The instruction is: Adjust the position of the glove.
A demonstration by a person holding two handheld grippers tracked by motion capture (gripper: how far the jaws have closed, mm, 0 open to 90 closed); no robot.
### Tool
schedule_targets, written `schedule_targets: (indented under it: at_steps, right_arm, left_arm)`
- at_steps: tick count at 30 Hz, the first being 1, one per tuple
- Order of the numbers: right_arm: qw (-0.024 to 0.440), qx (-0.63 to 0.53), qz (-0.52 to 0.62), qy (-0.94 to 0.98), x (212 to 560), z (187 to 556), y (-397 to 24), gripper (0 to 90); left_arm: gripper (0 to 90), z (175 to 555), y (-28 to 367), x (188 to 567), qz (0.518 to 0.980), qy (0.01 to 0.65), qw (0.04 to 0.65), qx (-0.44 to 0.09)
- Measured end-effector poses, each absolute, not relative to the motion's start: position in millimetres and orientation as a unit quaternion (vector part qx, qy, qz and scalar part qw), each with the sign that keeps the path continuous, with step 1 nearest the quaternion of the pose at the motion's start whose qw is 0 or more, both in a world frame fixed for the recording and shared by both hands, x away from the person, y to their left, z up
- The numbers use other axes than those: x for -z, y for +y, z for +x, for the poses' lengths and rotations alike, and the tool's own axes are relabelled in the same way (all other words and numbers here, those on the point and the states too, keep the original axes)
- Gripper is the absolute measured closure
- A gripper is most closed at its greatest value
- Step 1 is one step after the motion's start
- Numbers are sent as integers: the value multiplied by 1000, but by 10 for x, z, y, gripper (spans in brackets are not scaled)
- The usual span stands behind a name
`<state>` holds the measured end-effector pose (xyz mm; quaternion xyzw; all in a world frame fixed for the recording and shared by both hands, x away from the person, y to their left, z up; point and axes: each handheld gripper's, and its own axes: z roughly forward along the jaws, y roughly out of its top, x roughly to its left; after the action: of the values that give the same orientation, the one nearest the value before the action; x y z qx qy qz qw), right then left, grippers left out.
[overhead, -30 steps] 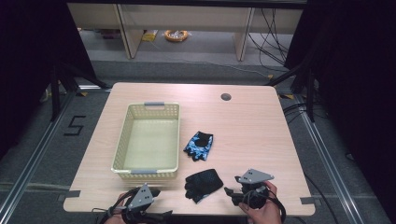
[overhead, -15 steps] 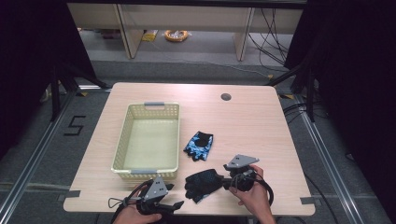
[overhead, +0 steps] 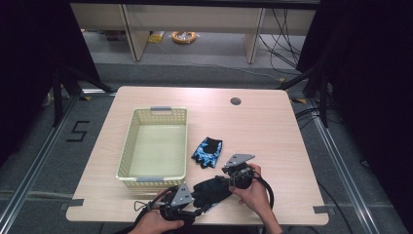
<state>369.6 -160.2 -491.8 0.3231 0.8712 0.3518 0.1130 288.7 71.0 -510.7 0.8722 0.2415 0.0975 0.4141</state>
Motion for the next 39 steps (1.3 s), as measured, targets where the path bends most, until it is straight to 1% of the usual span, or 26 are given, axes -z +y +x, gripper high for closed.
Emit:
schedule_targets:
  at_steps: [5,7,8,10,12,14,15,16,17,18,20,23,25,26,27,29,30,31,34,35,39]
  right_arm:
    - [99,-336,323,879,4952,3724,-1568,596]
    - [108,-333,317,881,4993,3731,-1542,618]
    - [98,-326,318,885,4983,3727,-1541,625]
    - [93,-327,317,885,4989,3730,-1541,661]
    - [94,-332,307,887,5001,3740,-1553,686]
    - [85,-347,314,880,5027,3740,-1564,728]
    - [85,-347,314,880,5027,3740,-1564,728]
    - [82,-347,323,877,5019,3734,-1593,827]
    - [82,-344,324,878,5019,3736,-1614,843]
    - [73,-344,325,878,5009,3737,-1632,851]
    - [78,-348,330,874,5023,3729,-1635,855]
    - [70,-342,333,876,4990,3710,-1629,858]
    - [73,-354,337,870,4961,3690,-1634,858]
    - [71,-361,334,868,4883,3656,-1677,859]
    - [74,-364,346,862,4850,3615,-1693,858]
    - [79,-371,353,855,4803,3545,-1750,858]
    - [82,-378,357,850,4794,3510,-1780,858]
    - [76,-379,364,847,4769,3473,-1817,858]
    - [74,-384,372,842,4765,3438,-1858,858]
    - [80,-387,380,836,4793,3436,-1870,858]
    - [78,-377,390,837,4834,3492,-1931,858]
  left_arm:
    - [416,2878,628,5106,880,235,402,-94]
    - [449,2871,574,5148,886,230,390,-102]
    - [464,2871,574,5148,886,230,390,-102]
    - [559,2886,574,5145,892,209,382,-121]
    - [653,2890,585,5141,891,216,378,-129]
    - [705,2894,586,5152,890,214,381,-127]
    - [705,2902,592,5152,891,213,377,-133]
    - [761,2908,595,5150,891,214,378,-135]
    - [778,2928,613,5146,893,213,372,-135]
    - [791,2922,620,5142,892,215,373,-137]
    - [802,2929,637,5128,894,209,374,-133]
    - [807,2935,649,5127,892,212,375,-135]
    - [810,2932,661,5106,892,213,376,-134]
    - [811,2945,674,5083,889,212,381,-136]
    - [811,2954,673,5078,886,212,391,-131]
    - [811,2981,691,5051,887,203,391,-140]
    - [811,2980,690,5048,884,211,395,-138]
    - [811,2996,692,5047,884,207,394,-141]
    - [811,3014,679,5042,882,208,398,-143]
    - [811,3032,670,5040,883,205,395,-145]
    - [810,3098,575,5095,890,200,385,-142]
